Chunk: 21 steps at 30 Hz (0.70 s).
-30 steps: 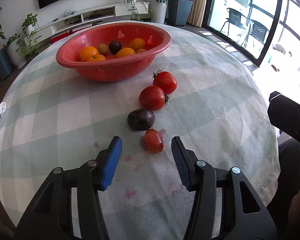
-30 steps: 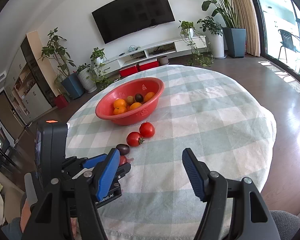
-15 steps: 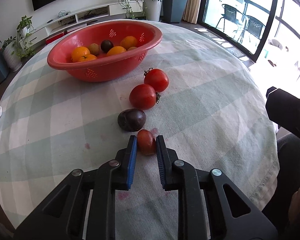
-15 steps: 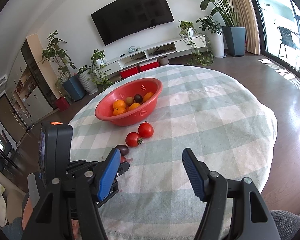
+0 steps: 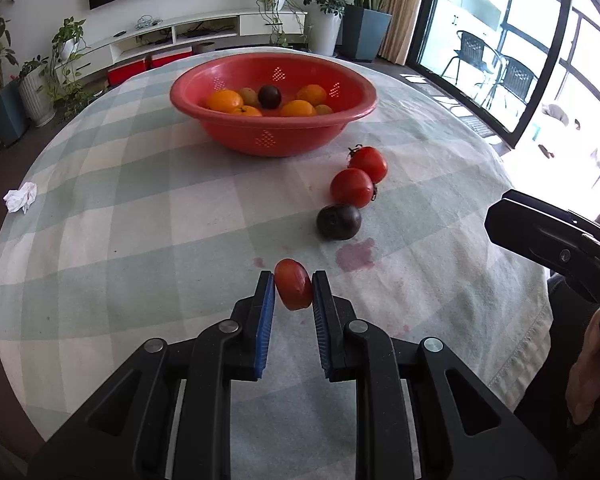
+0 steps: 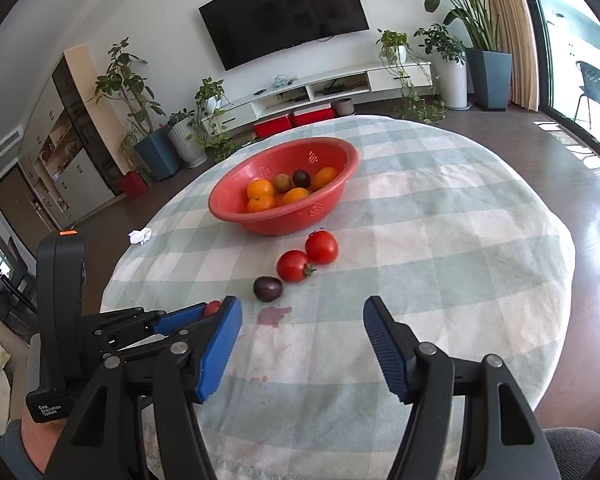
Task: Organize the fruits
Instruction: 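Close the left tool on a small red tomato while the right tool grasps a dark purple tomato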
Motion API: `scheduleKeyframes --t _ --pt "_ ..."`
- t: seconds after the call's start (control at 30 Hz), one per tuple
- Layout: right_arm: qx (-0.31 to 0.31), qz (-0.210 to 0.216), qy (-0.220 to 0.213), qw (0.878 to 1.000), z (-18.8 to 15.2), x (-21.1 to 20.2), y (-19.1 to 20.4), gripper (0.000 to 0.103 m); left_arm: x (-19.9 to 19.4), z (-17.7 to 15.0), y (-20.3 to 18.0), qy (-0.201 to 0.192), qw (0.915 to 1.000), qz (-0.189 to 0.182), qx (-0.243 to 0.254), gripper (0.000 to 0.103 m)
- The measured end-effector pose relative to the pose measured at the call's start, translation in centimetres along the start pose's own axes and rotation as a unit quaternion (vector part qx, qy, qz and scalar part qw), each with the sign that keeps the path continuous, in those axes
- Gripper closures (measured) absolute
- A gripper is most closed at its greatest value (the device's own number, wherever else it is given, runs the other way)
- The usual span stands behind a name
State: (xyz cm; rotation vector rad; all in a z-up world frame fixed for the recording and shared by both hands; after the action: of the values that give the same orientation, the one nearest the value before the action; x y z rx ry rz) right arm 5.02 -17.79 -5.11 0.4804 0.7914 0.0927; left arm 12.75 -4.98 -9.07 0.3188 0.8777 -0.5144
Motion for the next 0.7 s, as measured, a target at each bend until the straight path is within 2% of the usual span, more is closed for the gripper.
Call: scheduleKeyframes --t 0.1,0.3,0.7 --pt "-0.004 0.011 0.021 1.0 0.0 1.9 1.6 0.038 -0.6 -1.0 2.2 -0.004 0.9997 0.005 -0.021 0.085" --pt "-0.016 -0.012 0.06 0.998 -0.3 6.4 3.3 0.045 -1.3 -2.3 4.4 -0.022 0.9988 0.0 -0.044 0.085" --pt "-0.01 -0.058 0.085 0.995 -0.6 10.3 3.1 0.058 -1.4 -2.8 4.9 -0.043 0.9975 -0.016 -0.053 0.085"
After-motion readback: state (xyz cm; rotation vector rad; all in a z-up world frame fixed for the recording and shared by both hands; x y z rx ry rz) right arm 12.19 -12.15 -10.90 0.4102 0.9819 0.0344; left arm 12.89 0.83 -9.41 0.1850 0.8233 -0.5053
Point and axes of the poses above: each gripper's, at about its wrist camera, not at the fingertips, and x roughly the way its jaws point, y to its left, z to its top, the point moved 3 cm from there along x, roughly the way its jaws point, and after that the axes turned 15 degrees about x, right-handed, at the moved point
